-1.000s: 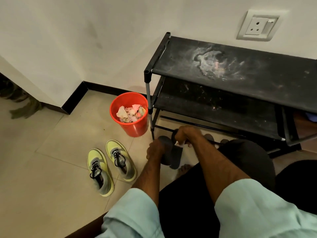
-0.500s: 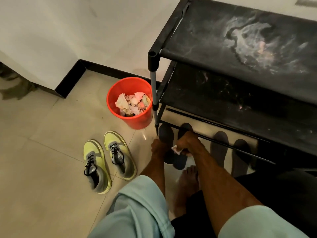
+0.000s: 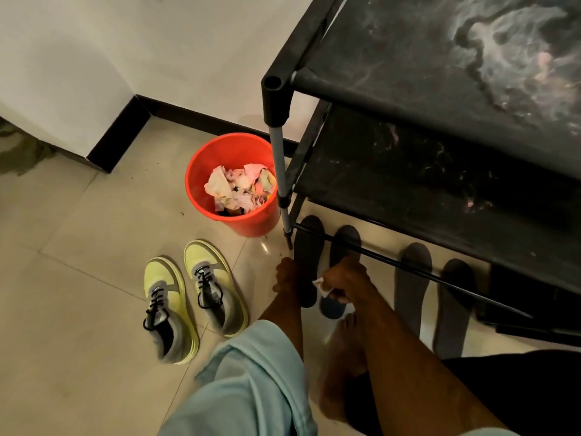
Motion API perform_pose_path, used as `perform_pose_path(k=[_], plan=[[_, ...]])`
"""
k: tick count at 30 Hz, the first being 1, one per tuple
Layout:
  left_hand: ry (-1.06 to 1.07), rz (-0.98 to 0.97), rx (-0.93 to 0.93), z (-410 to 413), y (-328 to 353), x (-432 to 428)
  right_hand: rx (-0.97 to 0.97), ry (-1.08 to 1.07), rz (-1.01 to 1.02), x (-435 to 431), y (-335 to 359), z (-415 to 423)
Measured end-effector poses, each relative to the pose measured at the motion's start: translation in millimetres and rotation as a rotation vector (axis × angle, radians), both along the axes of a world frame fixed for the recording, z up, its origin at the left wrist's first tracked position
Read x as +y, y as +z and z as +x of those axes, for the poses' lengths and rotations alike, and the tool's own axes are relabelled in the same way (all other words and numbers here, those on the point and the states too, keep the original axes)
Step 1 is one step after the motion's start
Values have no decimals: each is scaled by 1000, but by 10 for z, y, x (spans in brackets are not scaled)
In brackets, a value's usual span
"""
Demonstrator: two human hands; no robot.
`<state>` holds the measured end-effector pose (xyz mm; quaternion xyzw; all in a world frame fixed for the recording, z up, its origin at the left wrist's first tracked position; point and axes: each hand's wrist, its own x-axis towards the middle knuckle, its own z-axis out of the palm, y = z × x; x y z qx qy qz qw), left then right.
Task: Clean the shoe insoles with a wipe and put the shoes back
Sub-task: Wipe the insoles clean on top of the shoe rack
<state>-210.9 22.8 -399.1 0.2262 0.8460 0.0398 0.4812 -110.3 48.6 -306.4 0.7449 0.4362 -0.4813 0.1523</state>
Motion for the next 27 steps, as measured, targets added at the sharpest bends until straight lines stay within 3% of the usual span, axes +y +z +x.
perform_pose_path(k=[6,13,16,19,24,27], plan=[[-234,-95,13,-91,19,-31,44,2,-27,5,-34,32],[-519,-263,-315,-536,624,227,208,-24,56,77,312,-77],[-672,-307,-350,-751,1048,402,245,0,127,24,497,-134],[-730,-202,-364,-925,1473,437,293,23,133,-50,758,-173],[-689,146,-430,-994,2099,245,370,144,207,-157,1268,-95],[-611,224,-559,-1011,2339,63,383,128,276,-260,1486,35]])
